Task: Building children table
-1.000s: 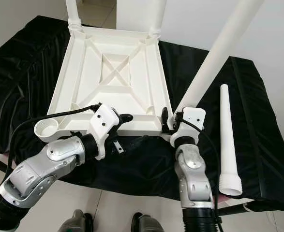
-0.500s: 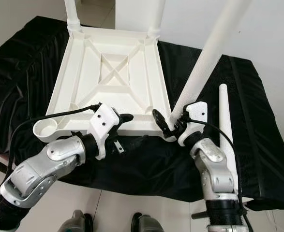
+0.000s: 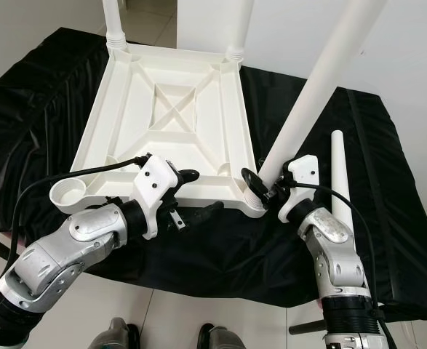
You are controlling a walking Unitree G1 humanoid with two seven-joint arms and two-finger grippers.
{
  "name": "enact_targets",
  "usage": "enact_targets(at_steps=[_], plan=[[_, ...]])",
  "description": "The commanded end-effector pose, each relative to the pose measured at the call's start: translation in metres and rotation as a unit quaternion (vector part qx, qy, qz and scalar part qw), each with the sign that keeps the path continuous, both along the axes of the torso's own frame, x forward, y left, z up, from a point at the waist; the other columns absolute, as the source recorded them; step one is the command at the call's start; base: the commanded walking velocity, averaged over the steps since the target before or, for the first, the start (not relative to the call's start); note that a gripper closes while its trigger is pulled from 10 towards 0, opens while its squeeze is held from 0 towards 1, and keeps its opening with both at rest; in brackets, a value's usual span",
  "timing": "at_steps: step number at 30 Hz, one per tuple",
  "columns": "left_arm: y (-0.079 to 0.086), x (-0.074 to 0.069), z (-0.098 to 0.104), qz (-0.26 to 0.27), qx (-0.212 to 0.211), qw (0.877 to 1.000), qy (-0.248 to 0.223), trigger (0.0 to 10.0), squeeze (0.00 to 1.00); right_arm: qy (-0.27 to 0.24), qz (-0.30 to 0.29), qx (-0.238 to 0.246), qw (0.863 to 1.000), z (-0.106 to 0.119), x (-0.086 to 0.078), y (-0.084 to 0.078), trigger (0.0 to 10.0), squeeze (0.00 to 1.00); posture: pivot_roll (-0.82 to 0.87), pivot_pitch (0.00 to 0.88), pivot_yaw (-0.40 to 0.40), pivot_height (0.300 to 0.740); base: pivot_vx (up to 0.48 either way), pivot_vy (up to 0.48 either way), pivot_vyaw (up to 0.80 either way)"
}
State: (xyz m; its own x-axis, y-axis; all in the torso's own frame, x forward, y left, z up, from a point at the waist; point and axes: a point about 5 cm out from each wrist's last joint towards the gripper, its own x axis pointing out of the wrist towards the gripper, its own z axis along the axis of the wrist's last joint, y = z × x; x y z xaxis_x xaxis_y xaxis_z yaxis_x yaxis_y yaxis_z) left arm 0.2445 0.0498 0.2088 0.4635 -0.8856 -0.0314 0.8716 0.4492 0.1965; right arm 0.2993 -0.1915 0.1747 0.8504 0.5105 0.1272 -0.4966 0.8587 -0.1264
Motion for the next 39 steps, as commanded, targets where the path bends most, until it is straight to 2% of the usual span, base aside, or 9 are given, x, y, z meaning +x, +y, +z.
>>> enact_targets(at_steps=[1,2,13,19,24,29,33,34,39], plan=[[-0.004,-0.006,-0.003,-0.068,0.010,0.998,0.009,10.0,0.00,0.025,-0.029,0.006,0.999,-0.012,-0.002,-0.004,7.1,0.00,0.06,0.123,-0.080,0.740,0.000,0.000,0.00],[-0.005,-0.007,-0.003,-0.070,0.011,0.997,0.010,10.0,0.00,0.025,-0.058,0.015,0.998,-0.011,0.000,-0.003,10.0,0.00,0.06,0.123,-0.080,0.740,0.000,0.000,0.00],[-0.006,-0.010,-0.007,-0.078,0.013,0.997,0.019,10.0,0.00,0.020,-0.131,0.033,0.991,-0.011,-0.002,0.008,10.0,0.00,0.06,0.122,-0.076,0.740,0.000,0.000,0.00],[-0.007,-0.012,-0.010,-0.080,0.014,0.996,0.024,10.0,0.00,0.011,-0.264,0.065,0.962,-0.011,-0.008,0.021,10.0,0.00,0.06,0.115,-0.085,0.740,0.000,0.000,0.00],[-0.007,-0.013,-0.010,-0.080,0.013,0.996,0.024,10.0,0.00,0.004,-0.312,0.076,0.947,-0.011,-0.011,0.025,10.0,0.00,0.06,0.112,-0.086,0.740,0.000,0.000,0.00],[-0.007,-0.014,-0.012,-0.080,0.013,0.996,0.028,10.0,0.00,0.010,-0.392,0.094,0.915,-0.014,-0.017,0.030,10.0,0.00,0.06,0.107,-0.089,0.740,0.000,0.000,0.00],[-0.007,-0.014,-0.012,-0.079,0.013,0.996,0.028,10.0,0.00,0.020,-0.373,0.108,0.921,-0.015,-0.016,0.041,10.0,0.00,0.07,0.108,-0.088,0.740,0.000,0.000,0.00],[-0.007,-0.014,-0.012,-0.078,0.013,0.996,0.028,10.0,0.00,0.017,-0.368,0.109,0.923,-0.014,-0.016,0.042,10.0,1.00,0.07,0.108,-0.088,0.740,0.000,0.000,0.00],[-0.006,-0.014,-0.013,-0.076,0.015,0.997,0.029,10.0,0.00,0.009,-0.364,0.119,0.924,-0.012,-0.016,0.039,10.0,1.00,0.07,0.108,-0.088,0.740,0.000,0.000,0.00]])
